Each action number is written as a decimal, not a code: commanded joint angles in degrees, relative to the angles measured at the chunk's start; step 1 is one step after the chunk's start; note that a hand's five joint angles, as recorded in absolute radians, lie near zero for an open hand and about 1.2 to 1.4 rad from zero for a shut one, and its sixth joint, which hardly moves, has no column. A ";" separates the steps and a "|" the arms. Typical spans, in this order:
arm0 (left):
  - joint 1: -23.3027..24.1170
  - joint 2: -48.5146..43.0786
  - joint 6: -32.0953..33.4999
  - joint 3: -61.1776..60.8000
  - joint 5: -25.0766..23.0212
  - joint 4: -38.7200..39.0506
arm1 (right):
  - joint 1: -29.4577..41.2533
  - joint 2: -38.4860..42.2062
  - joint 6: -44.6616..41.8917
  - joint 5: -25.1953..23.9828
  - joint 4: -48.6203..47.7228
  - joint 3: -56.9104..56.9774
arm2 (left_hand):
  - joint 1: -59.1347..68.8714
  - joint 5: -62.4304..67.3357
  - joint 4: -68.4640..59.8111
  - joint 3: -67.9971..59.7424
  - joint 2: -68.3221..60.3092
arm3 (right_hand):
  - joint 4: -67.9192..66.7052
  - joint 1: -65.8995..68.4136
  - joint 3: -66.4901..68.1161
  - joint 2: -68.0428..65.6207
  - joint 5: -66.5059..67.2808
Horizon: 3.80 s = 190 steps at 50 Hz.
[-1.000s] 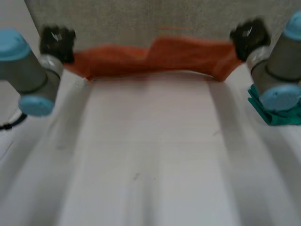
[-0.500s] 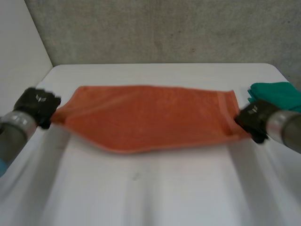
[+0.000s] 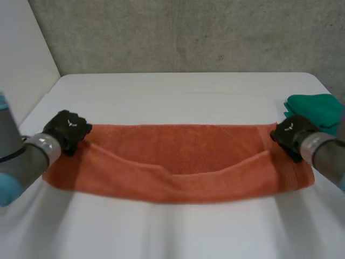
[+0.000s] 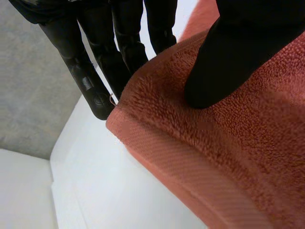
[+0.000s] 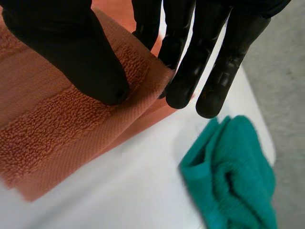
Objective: Fold the laundry.
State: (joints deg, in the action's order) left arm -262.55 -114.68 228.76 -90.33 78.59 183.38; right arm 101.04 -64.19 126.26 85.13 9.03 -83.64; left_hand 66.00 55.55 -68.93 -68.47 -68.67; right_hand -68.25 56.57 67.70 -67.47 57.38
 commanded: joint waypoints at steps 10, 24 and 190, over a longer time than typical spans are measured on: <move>3.97 -20.40 -5.34 24.75 8.86 3.39 | 1.88 17.86 0.39 7.24 -5.16 21.32 | 14.00 14.45 -11.07 -11.53 -11.33 | -11.75 23.43 12.30 -12.53 12.62; 5.02 -25.77 -8.33 32.32 12.03 6.47 | 2.58 23.67 0.21 7.77 -10.35 27.74 | 14.00 14.45 -11.07 -11.53 -11.33 | -11.75 23.43 12.30 -12.53 12.62; 16.98 6.92 -29.42 -0.81 10.53 13.94 | 32.44 2.30 -4.78 -0.91 -24.49 -1.53 | -56.00 -55.55 58.93 58.47 58.67 | -11.75 23.43 12.30 -12.53 12.62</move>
State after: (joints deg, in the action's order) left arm -242.95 -109.88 199.35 -89.89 88.92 197.25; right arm 122.08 -67.35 127.14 87.36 -14.26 -91.30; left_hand 11.05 2.69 -11.69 -11.95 -11.62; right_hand -68.25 54.19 67.84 -67.12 56.54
